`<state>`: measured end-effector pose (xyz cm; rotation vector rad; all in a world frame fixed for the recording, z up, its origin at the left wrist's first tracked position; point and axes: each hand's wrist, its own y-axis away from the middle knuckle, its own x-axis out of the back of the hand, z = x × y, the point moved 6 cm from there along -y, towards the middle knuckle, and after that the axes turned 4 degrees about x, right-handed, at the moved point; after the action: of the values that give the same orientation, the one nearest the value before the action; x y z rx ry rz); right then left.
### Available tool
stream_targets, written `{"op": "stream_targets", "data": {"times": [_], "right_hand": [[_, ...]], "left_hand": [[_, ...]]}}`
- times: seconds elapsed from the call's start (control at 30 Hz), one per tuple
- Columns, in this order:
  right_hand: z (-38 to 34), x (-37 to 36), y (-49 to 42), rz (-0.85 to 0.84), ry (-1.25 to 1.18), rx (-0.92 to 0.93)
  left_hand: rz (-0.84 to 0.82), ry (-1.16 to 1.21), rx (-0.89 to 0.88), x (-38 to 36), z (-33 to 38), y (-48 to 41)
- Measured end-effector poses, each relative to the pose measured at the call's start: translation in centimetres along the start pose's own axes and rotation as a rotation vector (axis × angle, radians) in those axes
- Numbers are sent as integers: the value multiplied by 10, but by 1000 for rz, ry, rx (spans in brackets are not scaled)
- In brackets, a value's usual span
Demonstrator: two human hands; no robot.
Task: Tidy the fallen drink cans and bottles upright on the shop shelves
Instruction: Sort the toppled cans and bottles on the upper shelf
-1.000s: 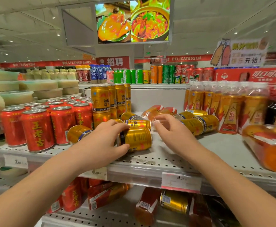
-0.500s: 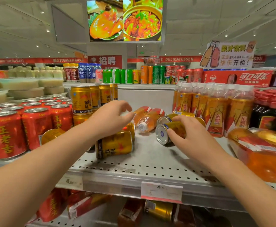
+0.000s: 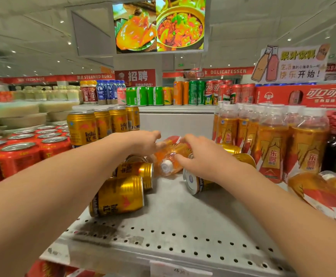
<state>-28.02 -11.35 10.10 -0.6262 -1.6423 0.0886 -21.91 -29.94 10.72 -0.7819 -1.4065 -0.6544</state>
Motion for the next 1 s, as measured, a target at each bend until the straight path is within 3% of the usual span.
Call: {"op": "stream_targets", "data": {"times": [0.23,0.37,0.5,0.63,0.8,1.0], "right_hand": [[-18,-23,-29,-337,163,4],[-38,-35,-36,-365,389,-19],[-44,-52,-40,-323,479,-110],[-43,-58,-45,-274,540,-167],[-47,-62,-46,-261,590,-186],[-44,-53,-51,-216,394,-220]], "left_hand": [[-264,111,84,-13,-4,-41],[-423,294,124,-22,1,-58],[-471,397,150,-32,2,-67],[-430,434,127,-32,1,-71],[-239,376,92,-27,3,-74],[-78,363,88,-2,-9,-77]]}}
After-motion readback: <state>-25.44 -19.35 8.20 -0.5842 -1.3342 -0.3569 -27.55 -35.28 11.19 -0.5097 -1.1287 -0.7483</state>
